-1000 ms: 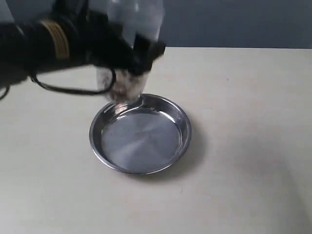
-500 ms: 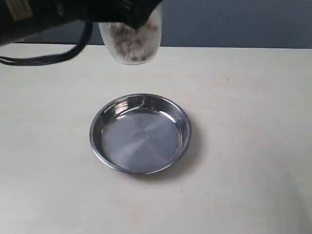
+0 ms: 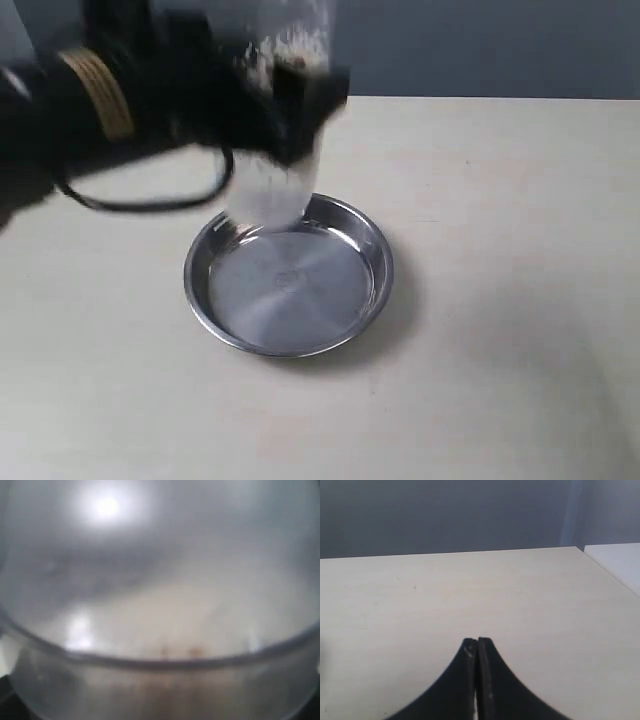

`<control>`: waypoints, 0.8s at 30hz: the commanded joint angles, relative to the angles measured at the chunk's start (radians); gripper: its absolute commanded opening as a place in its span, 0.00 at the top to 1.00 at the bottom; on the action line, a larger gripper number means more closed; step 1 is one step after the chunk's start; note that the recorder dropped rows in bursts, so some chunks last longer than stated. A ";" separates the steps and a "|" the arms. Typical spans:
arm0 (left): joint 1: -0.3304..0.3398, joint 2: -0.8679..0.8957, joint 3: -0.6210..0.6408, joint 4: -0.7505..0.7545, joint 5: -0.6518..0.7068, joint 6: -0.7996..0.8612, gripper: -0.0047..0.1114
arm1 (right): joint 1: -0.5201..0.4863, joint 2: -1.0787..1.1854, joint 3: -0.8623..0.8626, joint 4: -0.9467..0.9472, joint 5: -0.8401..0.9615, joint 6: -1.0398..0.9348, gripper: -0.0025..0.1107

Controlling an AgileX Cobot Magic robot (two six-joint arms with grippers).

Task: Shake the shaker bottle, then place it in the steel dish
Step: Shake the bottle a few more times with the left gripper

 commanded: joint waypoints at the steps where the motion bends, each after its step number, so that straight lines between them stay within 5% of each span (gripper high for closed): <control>1: 0.005 -0.026 -0.011 -0.013 0.055 0.005 0.96 | -0.003 -0.005 0.001 0.001 -0.013 -0.002 0.99; 5: 0.010 -0.142 -0.112 0.047 -0.007 0.030 0.96 | -0.003 -0.005 0.001 0.001 -0.013 -0.002 0.99; 11: -0.001 0.031 0.012 -0.011 0.142 -0.031 0.96 | -0.003 -0.005 0.001 0.001 -0.013 -0.002 0.99; 15: 0.014 -0.132 -0.115 0.056 0.044 -0.015 0.96 | -0.003 -0.005 0.001 0.001 -0.013 -0.002 0.99; 18: 0.008 0.005 0.016 0.030 0.143 -0.060 0.96 | -0.003 -0.005 0.001 0.001 -0.013 -0.002 0.99; 22: 0.008 -0.094 -0.057 0.110 -0.053 -0.051 0.96 | -0.003 -0.005 0.001 0.001 -0.013 -0.002 0.99; 24: 0.016 -0.133 -0.112 0.114 -0.035 -0.047 0.96 | -0.003 -0.005 0.001 0.001 -0.013 -0.002 0.99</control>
